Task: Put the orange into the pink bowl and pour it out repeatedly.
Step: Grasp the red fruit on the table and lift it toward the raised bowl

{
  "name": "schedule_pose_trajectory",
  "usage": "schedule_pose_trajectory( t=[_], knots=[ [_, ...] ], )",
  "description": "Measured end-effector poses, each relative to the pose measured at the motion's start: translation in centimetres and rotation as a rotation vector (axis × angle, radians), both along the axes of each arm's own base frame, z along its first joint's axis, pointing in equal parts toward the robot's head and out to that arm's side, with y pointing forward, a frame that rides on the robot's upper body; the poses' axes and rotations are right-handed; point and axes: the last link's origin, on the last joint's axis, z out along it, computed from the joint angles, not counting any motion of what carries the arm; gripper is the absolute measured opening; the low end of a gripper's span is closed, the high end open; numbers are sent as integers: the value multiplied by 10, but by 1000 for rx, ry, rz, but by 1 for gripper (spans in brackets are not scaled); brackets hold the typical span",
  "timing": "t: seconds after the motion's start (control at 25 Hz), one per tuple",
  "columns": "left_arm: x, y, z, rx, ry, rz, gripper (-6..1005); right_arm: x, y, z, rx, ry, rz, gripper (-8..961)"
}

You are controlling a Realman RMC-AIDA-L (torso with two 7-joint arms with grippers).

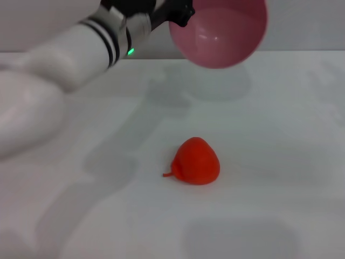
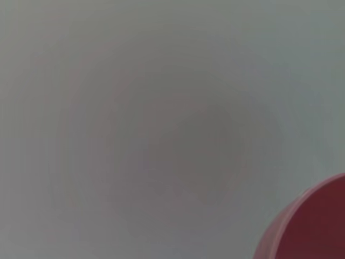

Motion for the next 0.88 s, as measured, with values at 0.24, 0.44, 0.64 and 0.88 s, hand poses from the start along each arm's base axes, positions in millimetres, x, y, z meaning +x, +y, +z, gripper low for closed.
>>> schedule_pose_trajectory(
  t=[0.24, 0.44, 0.64, 0.88],
  knots=[
    [4, 10, 5, -87, 36, 94, 43, 0, 1, -1, -5, 2, -3, 589],
    [-15, 38, 59, -321, 91, 458, 43, 1, 4, -6, -62, -35, -18, 589],
    [-40, 37, 92, -416, 100, 611, 43, 0, 28, -20, -337, -208, -153, 588],
    [-63, 28, 102, -441, 124, 688, 43, -7, 56, -32, -667, -581, -442, 587]
  ],
)
